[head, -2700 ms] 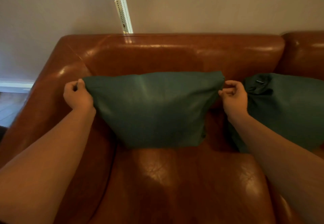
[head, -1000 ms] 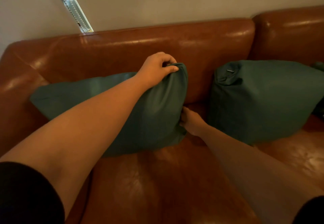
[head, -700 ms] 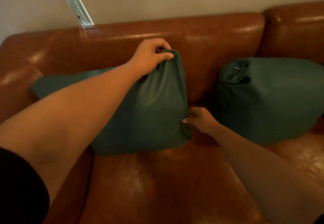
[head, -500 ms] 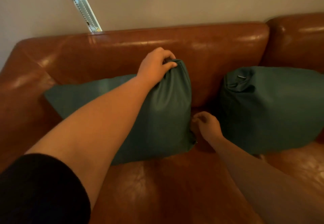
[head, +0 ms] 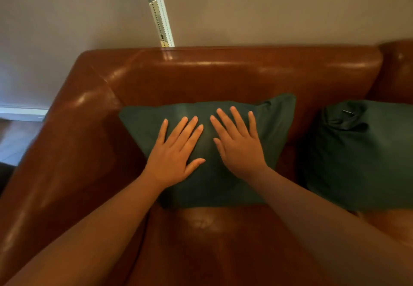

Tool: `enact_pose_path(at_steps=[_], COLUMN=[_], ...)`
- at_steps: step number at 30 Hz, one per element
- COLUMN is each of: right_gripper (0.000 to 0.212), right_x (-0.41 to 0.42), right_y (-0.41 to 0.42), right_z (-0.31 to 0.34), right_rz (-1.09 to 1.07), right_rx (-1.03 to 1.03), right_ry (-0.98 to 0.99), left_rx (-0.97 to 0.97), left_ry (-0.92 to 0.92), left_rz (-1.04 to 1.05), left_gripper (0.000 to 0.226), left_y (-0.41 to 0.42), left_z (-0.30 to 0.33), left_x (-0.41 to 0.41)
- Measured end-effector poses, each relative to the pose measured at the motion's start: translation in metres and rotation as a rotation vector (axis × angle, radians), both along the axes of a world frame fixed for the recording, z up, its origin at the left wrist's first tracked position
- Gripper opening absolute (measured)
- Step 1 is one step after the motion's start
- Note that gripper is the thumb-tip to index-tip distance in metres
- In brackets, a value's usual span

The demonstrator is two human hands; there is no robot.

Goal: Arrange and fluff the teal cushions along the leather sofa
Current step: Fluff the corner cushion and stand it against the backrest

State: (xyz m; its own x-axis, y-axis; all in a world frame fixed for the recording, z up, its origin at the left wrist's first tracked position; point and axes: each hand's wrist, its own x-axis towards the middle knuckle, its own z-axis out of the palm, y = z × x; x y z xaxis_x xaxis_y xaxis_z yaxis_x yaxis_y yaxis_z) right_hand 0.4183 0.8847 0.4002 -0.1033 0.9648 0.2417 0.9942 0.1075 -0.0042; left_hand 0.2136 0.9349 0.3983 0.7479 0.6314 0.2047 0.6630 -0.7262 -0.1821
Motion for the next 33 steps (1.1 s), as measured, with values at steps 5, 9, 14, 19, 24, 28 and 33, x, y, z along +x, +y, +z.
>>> enact_pose_path(at_steps=[5,9,14,19,24,28,33], right_gripper=[0.052,0.052,0.053,0.053,0.053,0.053,0.054], right_x=[0.001,0.004,0.010,0.014,0.016,0.017,0.019], right_y=[0.021,0.042,0.061,0.073,0.085,0.091,0.082], right_z=[-0.002,-0.006,-0.012,-0.020,-0.027,-0.033,-0.025], right_rz=[-0.054,-0.065,-0.058,-0.052,-0.049,-0.044,-0.004], right_rx=[-0.036,-0.037,-0.042,-0.022,-0.012,0.003,0.013], right_ry=[-0.033,-0.019,0.024,0.034,0.035,0.038,0.049], left_rx=[0.051,0.090,0.110,0.119,0.115,0.128,0.153], left_ry=[0.041,0.035,0.055,0.073,0.088,0.077,0.038], left_rz=[0.058,0.060,0.071,0.081,0.089,0.083,0.058], left_gripper=[0.073,0.073,0.073,0.074,0.075,0.075,0.073], left_y=[0.021,0.043,0.061,0.073,0.086,0.092,0.084], left_z=[-0.007,-0.013,-0.020,-0.024,-0.030,-0.037,-0.029], left_x=[0.008,0.012,0.018,0.021,0.024,0.025,0.020])
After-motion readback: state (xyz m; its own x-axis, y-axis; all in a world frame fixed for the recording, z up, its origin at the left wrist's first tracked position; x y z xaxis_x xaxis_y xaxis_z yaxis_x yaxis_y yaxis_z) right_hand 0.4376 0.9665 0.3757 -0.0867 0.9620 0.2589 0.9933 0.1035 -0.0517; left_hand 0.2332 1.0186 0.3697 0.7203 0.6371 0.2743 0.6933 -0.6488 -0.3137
